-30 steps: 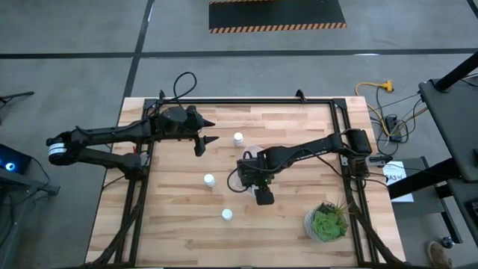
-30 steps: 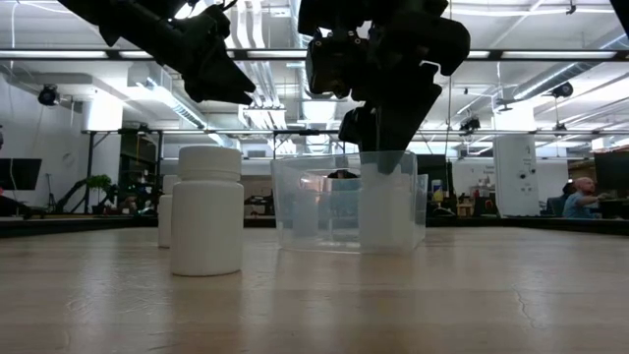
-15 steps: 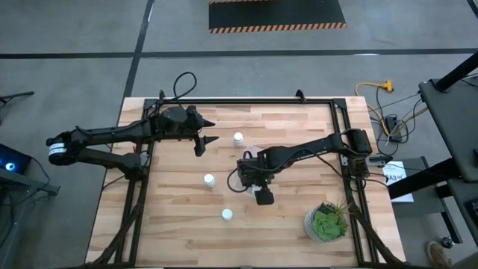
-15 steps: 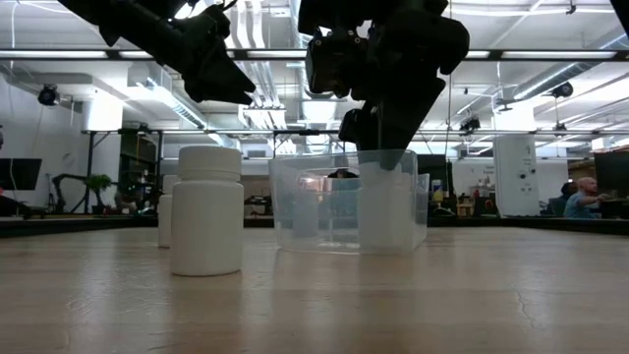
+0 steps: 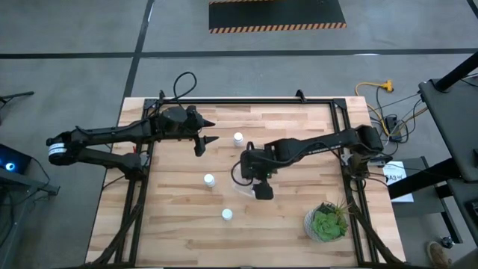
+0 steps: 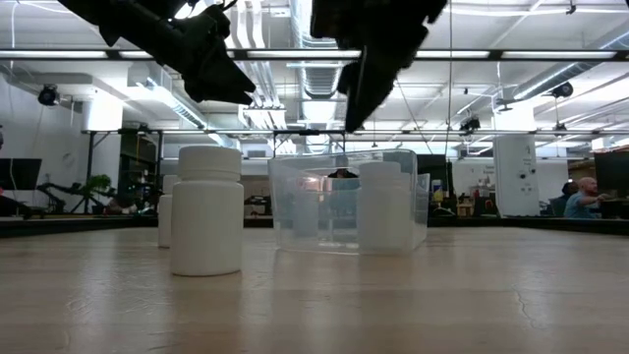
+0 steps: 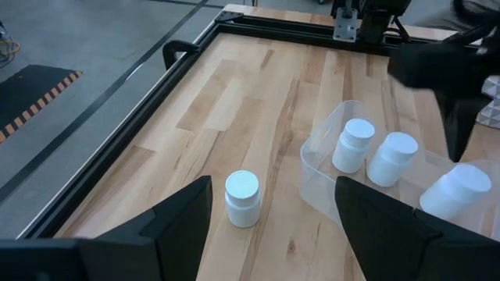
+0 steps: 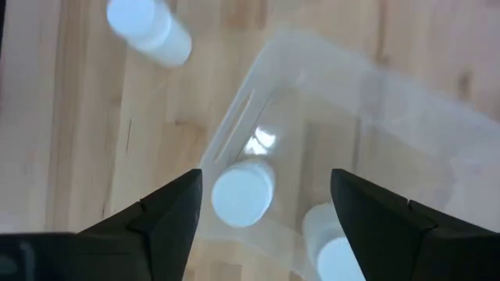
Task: Pick and place pill bottles into a basket
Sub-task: Put the medicine bottle into the transparent bin
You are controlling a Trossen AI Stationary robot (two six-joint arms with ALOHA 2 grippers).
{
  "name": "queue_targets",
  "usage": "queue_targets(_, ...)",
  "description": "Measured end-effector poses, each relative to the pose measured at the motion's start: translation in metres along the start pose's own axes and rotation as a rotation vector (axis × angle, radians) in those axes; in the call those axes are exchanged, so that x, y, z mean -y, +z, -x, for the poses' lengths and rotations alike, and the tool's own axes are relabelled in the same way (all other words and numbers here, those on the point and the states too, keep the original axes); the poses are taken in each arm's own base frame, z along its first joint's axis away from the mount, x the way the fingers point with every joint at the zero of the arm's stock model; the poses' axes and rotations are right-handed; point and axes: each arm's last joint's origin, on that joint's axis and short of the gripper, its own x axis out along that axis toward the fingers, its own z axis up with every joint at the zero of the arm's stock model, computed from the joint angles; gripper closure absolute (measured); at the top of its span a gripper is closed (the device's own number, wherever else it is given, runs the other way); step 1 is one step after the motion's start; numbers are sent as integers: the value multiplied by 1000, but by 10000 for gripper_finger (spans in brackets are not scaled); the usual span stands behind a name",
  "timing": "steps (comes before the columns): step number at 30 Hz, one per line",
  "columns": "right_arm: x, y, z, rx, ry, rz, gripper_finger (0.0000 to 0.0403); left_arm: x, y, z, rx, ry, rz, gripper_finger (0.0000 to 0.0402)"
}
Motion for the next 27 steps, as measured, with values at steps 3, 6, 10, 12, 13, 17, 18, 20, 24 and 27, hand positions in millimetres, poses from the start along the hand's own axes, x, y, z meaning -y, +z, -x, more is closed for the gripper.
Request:
queue_targets(3,0,7,12,48,-36,-14,141,0,0,0,0,0,0,148)
queue_targets(6,2,13,25,91,-80,-22,147,1,0,0,1,-17,0,148)
queue_targets(10,6,15,39,135,-152,-32,154,2,3,1,10,-52,-1,148)
queue_targets(12,9,16,43,144,-167,-40,156,2,4,1,16,-54,-1,148)
queue_targets(13,11,16,44,145,-170,-45,156,2,5,1,17,-54,-2,148)
queue_targets(17,18,14,46,129,-180,-74,156,2,8,3,25,-54,-29,148)
queue_targets(18,20,13,47,127,-182,-92,157,2,10,3,29,-54,-38,148)
queue_targets(20,22,12,52,139,-183,-123,158,2,15,5,43,-54,-58,148)
queue_targets(24,22,10,73,243,-236,-159,159,1,24,8,73,-50,-65,148)
queue_targets(27,20,7,96,351,-284,-183,159,0,25,9,77,-46,-64,148)
